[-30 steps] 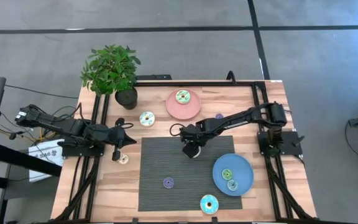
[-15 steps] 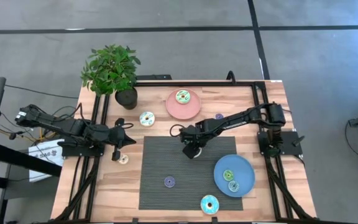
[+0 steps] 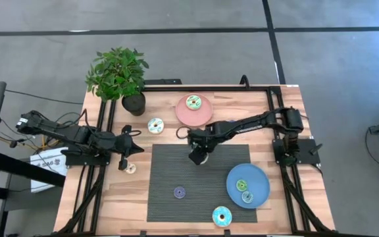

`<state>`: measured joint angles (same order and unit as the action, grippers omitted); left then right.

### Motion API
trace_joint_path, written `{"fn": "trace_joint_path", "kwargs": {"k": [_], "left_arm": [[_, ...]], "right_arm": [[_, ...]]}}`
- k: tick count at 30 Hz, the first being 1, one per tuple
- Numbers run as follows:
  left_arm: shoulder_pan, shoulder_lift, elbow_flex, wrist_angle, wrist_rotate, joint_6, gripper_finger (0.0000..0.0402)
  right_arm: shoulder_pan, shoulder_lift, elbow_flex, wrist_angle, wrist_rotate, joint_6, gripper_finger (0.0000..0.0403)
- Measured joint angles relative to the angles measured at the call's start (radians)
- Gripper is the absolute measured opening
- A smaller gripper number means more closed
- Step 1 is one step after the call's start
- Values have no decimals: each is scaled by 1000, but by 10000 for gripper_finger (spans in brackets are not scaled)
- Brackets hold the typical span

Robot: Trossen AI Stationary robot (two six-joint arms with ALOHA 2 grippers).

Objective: Pick & Place donuts
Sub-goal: Put the large black donut on the pink plate

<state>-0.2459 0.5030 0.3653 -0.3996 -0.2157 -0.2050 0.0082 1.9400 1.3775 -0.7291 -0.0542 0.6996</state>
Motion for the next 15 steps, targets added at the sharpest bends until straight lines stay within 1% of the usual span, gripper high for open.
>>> {"fn": "trace_joint_path", "kwargs": {"k": [5,10,15], "left_arm": [[0,0,0,-3,0,-25,0],[0,0,0,-3,-1,-50,0],[0,0,0,-3,-3,-53,0]], "right_arm": [[-91,-72,28,1,0,-76,129],[-246,-149,25,-15,7,-166,125],[-407,-153,24,-18,27,-258,123]]}}
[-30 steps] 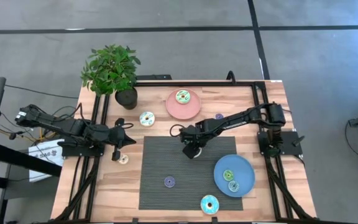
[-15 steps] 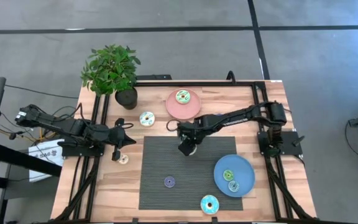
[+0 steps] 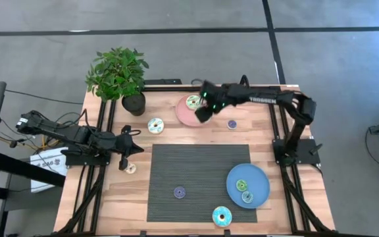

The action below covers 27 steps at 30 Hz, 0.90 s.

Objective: Pick & Place donuts
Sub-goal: Put the large black donut on the pink plate

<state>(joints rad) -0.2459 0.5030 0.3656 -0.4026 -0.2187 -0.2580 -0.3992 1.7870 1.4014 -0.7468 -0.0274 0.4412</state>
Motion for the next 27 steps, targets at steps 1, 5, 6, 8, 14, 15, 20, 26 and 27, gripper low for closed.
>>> {"fn": "trace_joint_path", "kwargs": {"k": [1,5,6,8,14,15,20,26,27], "left_arm": [[0,0,0,0,-10,-5,0],[0,0,0,1,-89,-54,0],[0,0,0,4,-108,-64,0],[0,0,0,8,-148,-78,0],[1,0,1,19,-244,-144,0],[1,0,1,18,-259,-150,0],[1,0,1,20,-276,-182,0],[1,0,1,20,-285,-196,0],[1,0,1,20,-285,-196,0]], "right_arm": [[-28,4,0,3,0,-23,123],[-105,59,-3,78,-27,-114,122],[-115,73,-2,106,-39,-130,122],[-133,100,3,124,-70,-155,122],[-132,164,-1,117,-35,-265,123],[-131,164,0,127,-27,-274,123],[-135,162,0,168,-20,-294,129],[-139,164,0,163,-19,-336,153],[-138,164,0,164,-19,-343,160]]}}
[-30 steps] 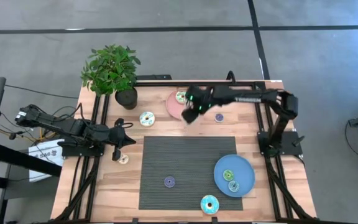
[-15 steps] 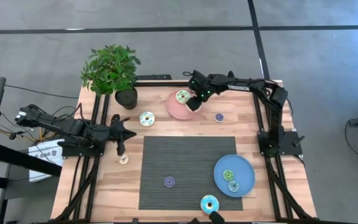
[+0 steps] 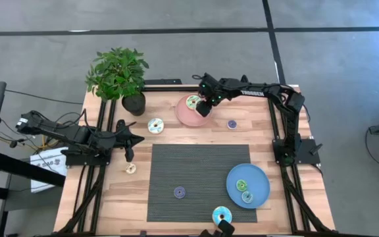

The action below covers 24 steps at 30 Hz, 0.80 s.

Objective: Pick & Place donuts
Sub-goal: Put the large black donut on the pink plate, then put the small white donut on the blue plate

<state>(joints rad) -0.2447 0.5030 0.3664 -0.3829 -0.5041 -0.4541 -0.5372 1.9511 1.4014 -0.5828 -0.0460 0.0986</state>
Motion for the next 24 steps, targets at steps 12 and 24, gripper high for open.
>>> {"fn": "trace_joint_path", "kwargs": {"k": [12,24], "left_arm": [[0,0,0,0,10,-7,0],[0,0,0,5,105,-7,0]], "right_arm": [[0,-1,0,9,45,24,238],[13,-268,1,-112,42,169,239]]}}
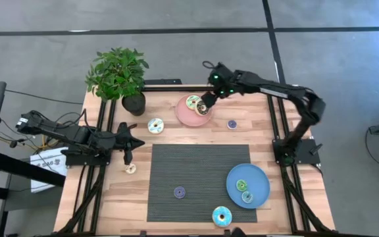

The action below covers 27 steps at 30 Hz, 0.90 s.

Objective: Pick & Place donuts
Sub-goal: Put the small white donut on the blue plate

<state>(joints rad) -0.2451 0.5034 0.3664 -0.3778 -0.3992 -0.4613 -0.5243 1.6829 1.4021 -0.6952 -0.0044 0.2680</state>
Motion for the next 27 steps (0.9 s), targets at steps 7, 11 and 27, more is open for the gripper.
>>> {"fn": "trace_joint_path", "kwargs": {"k": [7,11,27], "left_arm": [[0,0,0,13,1,97,9],[0,0,0,11,1,122,17],[0,1,0,39,-62,114,25]], "right_arm": [[183,-199,-154,-91,135,242,239],[293,-267,-262,-95,221,436,239],[339,-184,-347,-248,186,645,240]]}}
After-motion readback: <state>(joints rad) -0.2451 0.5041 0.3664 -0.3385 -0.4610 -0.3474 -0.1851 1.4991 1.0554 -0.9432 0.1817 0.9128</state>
